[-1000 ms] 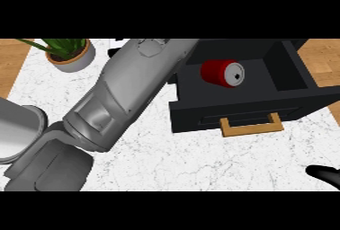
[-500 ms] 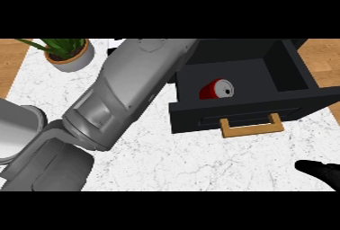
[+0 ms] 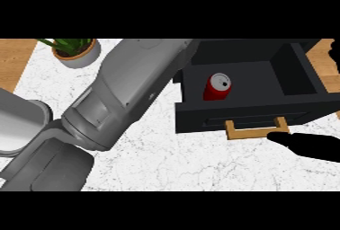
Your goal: Pick up the can, place it into the drawer and close the drawer
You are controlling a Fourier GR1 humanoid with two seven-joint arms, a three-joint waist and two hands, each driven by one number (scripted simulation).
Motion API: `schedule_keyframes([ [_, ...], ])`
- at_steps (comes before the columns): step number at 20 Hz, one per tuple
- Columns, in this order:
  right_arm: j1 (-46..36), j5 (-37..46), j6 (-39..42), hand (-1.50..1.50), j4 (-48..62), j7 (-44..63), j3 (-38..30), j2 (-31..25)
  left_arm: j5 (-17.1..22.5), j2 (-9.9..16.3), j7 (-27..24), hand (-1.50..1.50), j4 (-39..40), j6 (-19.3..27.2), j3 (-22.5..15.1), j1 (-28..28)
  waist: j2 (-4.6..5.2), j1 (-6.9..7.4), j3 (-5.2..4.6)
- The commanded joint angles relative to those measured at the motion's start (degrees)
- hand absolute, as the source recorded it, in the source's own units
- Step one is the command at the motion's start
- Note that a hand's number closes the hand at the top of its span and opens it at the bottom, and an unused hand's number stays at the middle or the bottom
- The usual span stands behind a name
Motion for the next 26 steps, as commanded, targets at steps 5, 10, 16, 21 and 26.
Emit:
schedule_keyframes([
  [5,-4.88,14.87,-4.0,-1.5,14.59,-7.32,7.13,-1.68,-0.06,0.0,-3.46,-1.5,2.61,-0.85,0.77,-0.1,-0.28,2.17,0.0],
  [10,-6.52,22.88,-9.34,-1.5,24.87,-11.44,11.54,-0.09,-1.17,0.0,-2.79,-1.5,2.47,-0.57,-1.39,1.27,-0.76,2.56,0.0],
  [16,-16.31,32.33,-16.05,-1.5,41.49,-10.04,14.24,3.9,-0.56,1.73,-1.96,-1.5,-0.39,-3.77,0.64,2.96,-1.26,5.3,-0.11],
  [21,-20.17,35.16,-23.21,-1.5,53.41,-12.82,13.6,7.45,-1.75,5.15,2.03,-1.5,-1.07,-3.7,0.99,1.25,-1.46,5.18,-0.08],
  [26,-28.74,37.43,-30.47,-1.5,65.96,-13.95,9.64,7.86,-2.76,8.48,3.06,-1.5,-3.56,-4.74,0.84,2.94,-1.32,6.12,-0.07],
])
